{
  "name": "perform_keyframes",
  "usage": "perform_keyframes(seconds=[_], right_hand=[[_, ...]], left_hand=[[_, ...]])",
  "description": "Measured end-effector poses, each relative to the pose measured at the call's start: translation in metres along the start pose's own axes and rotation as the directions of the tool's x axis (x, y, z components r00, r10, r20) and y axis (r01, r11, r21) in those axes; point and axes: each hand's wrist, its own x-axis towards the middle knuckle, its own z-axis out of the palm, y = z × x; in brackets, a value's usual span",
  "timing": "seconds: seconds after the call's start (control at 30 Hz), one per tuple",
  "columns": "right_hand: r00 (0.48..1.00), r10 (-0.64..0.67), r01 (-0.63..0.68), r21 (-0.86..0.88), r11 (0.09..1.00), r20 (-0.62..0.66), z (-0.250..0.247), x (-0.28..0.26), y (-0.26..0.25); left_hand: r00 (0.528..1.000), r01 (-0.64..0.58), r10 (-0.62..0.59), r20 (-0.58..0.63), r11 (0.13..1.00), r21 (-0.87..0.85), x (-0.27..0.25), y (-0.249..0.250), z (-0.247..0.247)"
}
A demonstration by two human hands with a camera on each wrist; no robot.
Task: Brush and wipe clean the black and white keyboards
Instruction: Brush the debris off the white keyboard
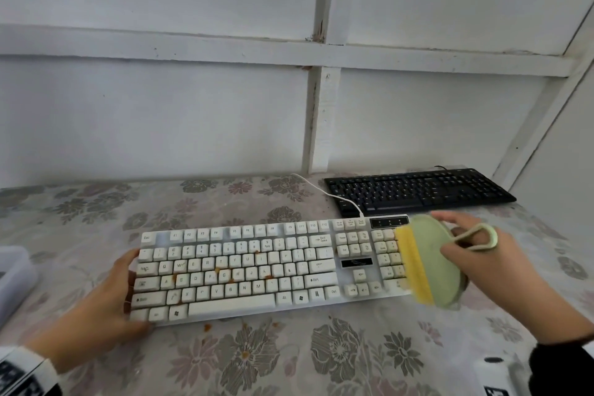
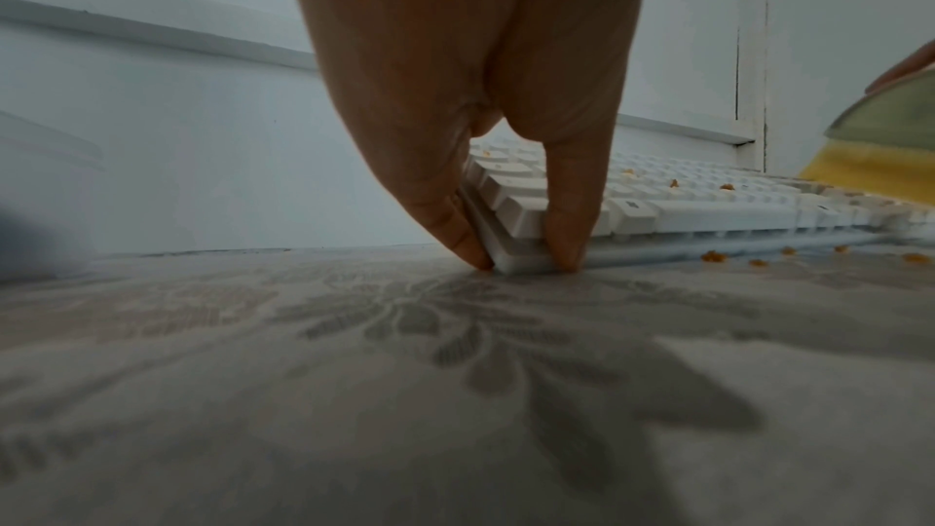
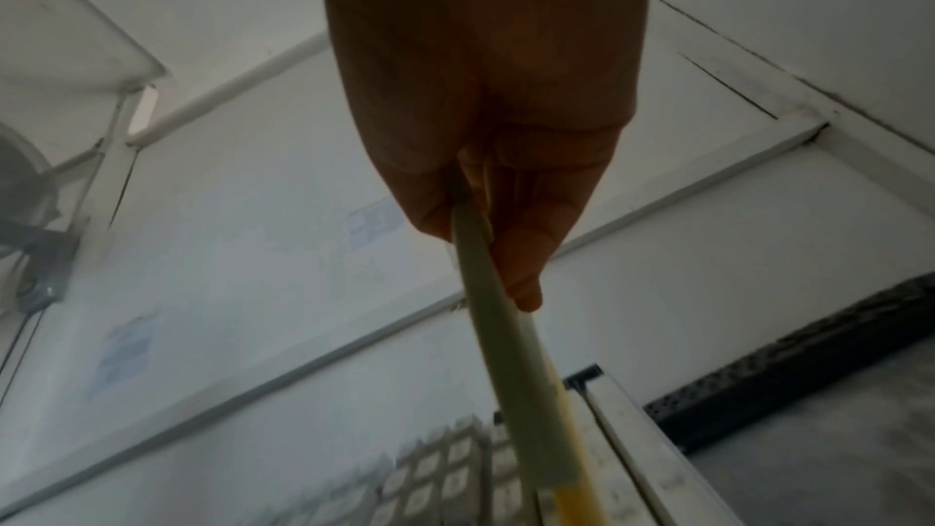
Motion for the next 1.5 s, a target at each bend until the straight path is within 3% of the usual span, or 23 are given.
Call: perform_keyframes(seconds=[0.17, 0.37, 0.5, 0.7, 1.03, 1.3, 1.5], right_hand=[[0.998, -0.052, 0.054, 0.055, 0.997, -0.032, 0.002, 0.017, -0.009], [0.996, 0.055, -0.056, 0.016, 0.998, 0.075, 0.007, -0.009, 0.013], [1.000, 0.014, -0.013, 0.041, 0.999, -0.014, -0.001, -0.007, 0.000], [0.998, -0.052, 0.057, 0.130, 0.990, -0.036, 0.010, 0.012, -0.016], [0.991, 0.049, -0.051, 0.012, 0.999, 0.124, 0.016, -0.014, 0.005], [0.997, -0.055, 0.061, 0.106, 0.993, -0.053, 0.005, 0.016, -0.021], [0.997, 0.012, -0.011, -0.016, 1.000, 0.076, 0.023, 0.003, -0.008]], left_hand=[[1.000, 0.018, -0.018, 0.026, 1.000, 0.015, 0.000, -0.004, -0.001], [0.996, 0.012, -0.017, 0.085, 0.998, 0.062, -0.001, 0.003, -0.002], [0.991, 0.003, -0.011, 0.132, 0.998, 0.063, -0.001, 0.008, -0.001], [0.996, 0.041, -0.044, 0.077, 0.999, 0.035, -0.003, 0.005, -0.002], [1.000, 0.021, -0.022, 0.016, 0.999, 0.024, 0.000, -0.001, -0.002], [0.999, 0.025, -0.026, 0.029, 0.999, 0.023, -0.001, 0.000, -0.002], [0.998, -0.029, 0.024, 0.053, 0.994, 0.107, 0.000, 0.005, 0.001]])
